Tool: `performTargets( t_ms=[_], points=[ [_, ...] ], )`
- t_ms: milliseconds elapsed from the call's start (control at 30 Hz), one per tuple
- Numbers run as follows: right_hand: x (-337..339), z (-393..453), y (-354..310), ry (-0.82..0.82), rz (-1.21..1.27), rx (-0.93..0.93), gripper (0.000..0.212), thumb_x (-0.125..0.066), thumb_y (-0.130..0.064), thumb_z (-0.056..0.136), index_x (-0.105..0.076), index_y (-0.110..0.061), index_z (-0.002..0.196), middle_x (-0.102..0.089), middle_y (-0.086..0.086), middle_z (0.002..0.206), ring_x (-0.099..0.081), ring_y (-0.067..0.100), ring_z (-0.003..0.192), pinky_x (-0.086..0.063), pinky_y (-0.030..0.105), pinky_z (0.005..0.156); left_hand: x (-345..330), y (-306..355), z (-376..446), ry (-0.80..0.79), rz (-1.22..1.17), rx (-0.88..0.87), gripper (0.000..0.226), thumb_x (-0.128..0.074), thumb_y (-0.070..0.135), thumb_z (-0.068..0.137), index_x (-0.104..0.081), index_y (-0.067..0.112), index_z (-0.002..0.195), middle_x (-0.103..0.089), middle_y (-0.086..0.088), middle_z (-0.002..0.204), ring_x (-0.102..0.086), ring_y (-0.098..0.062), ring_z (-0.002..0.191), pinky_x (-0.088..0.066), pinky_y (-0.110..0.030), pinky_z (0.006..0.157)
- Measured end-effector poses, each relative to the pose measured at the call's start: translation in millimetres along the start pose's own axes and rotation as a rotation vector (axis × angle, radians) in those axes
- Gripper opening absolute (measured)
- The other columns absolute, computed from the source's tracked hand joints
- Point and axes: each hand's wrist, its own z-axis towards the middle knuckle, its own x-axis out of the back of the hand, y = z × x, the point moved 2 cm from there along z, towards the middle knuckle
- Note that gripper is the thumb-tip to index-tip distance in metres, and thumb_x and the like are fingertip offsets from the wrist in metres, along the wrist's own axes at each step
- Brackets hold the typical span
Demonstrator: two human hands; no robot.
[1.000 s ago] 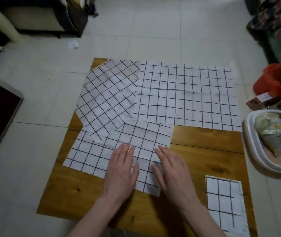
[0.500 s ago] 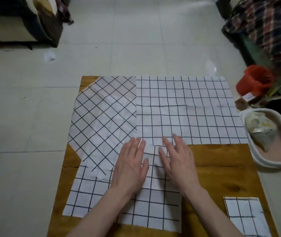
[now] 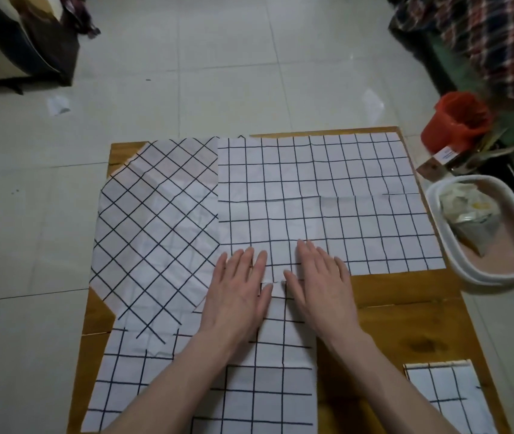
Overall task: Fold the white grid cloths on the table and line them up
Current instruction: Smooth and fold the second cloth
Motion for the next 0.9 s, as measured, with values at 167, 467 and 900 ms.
performTargets(
  t_ms=[167, 467, 900],
  points=[
    [1, -17, 1, 0.012, -0.052, 0.088, 0.062, -0.026, -0.055, 0.108, -0.041, -0.019, 0.156, -0.051, 0.002, 0.156, -0.043, 0.025, 0.148, -0.025, 0.047, 0.125, 2, -19, 2, -0.032, 0.078, 0.038, 0.063, -0.028, 0.050, 0.105, -0.055, 0.013, 0.149, -0.053, -0.016, 0.153, -0.047, -0.035, 0.143, -0.020, -0.053, 0.122],
    [7, -7, 40, -0.028, 0.006, 0.099, 0.063, -0.019, -0.055, 0.109, -0.024, -0.025, 0.164, -0.014, -0.002, 0.173, -0.002, 0.015, 0.161, -0.003, 0.042, 0.131, 3, -38, 2, -0.063, 0.126, 0.103, 0.065, -0.031, 0.051, 0.105, -0.049, 0.009, 0.151, -0.053, -0.018, 0.149, -0.047, -0.036, 0.136, -0.024, -0.049, 0.118],
    [6, -36, 15, 0.010, -0.014, -0.006, 0.049, -0.034, -0.050, 0.104, -0.063, -0.022, 0.132, -0.057, -0.001, 0.109, -0.054, 0.023, 0.100, -0.048, 0.039, 0.085, -4, 31, -7, -0.049, 0.079, -0.197, 0.060, -0.032, 0.046, 0.105, -0.048, 0.013, 0.153, -0.058, -0.014, 0.146, -0.060, -0.032, 0.124, -0.052, -0.050, 0.105]
  ],
)
